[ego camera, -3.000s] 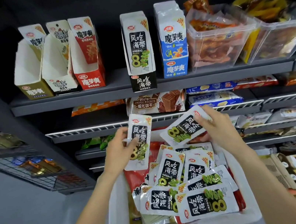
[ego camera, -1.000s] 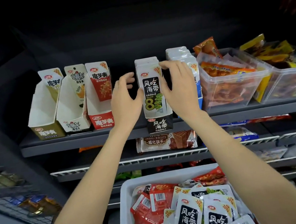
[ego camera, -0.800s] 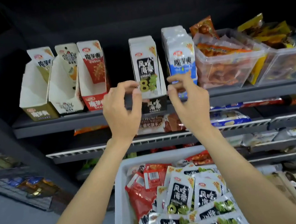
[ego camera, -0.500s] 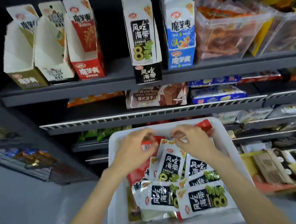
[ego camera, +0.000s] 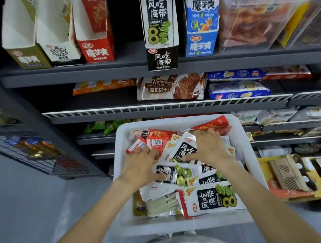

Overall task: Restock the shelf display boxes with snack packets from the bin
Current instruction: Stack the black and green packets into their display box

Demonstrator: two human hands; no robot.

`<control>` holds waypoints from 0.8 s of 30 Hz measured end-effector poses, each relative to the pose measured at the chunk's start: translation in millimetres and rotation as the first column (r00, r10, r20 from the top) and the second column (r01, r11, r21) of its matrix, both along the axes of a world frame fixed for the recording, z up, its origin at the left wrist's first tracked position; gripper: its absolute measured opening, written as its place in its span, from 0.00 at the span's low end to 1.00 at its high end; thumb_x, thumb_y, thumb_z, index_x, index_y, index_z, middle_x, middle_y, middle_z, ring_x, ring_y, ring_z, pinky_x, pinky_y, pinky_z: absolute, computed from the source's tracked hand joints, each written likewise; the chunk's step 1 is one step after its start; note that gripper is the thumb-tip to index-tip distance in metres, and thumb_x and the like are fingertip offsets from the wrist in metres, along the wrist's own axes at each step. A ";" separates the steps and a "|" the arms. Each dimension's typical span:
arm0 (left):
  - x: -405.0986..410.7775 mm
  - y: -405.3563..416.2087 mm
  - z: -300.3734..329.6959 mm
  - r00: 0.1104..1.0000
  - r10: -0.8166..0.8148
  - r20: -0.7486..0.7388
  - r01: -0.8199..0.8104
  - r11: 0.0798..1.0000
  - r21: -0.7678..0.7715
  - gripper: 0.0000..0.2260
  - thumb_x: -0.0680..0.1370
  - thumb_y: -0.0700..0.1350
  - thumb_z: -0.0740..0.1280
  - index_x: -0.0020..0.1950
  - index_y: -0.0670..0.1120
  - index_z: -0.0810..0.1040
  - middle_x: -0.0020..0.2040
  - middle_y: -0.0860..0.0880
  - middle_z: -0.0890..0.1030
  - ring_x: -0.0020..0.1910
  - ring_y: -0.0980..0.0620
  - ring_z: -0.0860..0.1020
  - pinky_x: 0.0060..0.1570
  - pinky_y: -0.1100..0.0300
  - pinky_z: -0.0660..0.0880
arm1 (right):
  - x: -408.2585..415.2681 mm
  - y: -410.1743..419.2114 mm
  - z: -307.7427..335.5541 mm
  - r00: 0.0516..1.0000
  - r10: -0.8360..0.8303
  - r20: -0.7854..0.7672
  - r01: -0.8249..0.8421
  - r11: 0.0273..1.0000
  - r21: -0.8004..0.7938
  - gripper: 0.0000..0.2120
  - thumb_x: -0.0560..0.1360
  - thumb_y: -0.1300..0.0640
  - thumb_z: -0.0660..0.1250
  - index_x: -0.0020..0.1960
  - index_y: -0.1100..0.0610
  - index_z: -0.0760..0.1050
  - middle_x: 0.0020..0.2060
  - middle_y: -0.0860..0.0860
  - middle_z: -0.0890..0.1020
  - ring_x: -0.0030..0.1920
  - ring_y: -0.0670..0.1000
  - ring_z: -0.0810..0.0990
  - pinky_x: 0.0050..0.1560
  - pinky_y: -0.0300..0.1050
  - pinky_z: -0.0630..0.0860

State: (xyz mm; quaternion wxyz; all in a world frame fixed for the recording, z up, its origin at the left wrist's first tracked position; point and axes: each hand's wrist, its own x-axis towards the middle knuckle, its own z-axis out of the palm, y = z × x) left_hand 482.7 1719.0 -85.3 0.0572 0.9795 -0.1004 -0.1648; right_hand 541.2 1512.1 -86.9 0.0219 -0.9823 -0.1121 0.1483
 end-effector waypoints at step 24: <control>23.3 34.1 64.8 0.792 0.559 -0.246 -0.374 0.127 -0.919 0.03 0.75 0.39 0.70 0.47 0.45 0.78 0.39 0.54 0.83 0.40 0.58 0.81 0.35 0.67 0.76 | 13.9 -24.4 64.1 0.889 -0.402 0.219 0.115 0.659 0.743 0.12 0.79 0.52 0.61 0.51 0.62 0.74 0.35 0.54 0.80 0.35 0.54 0.77 0.36 0.50 0.74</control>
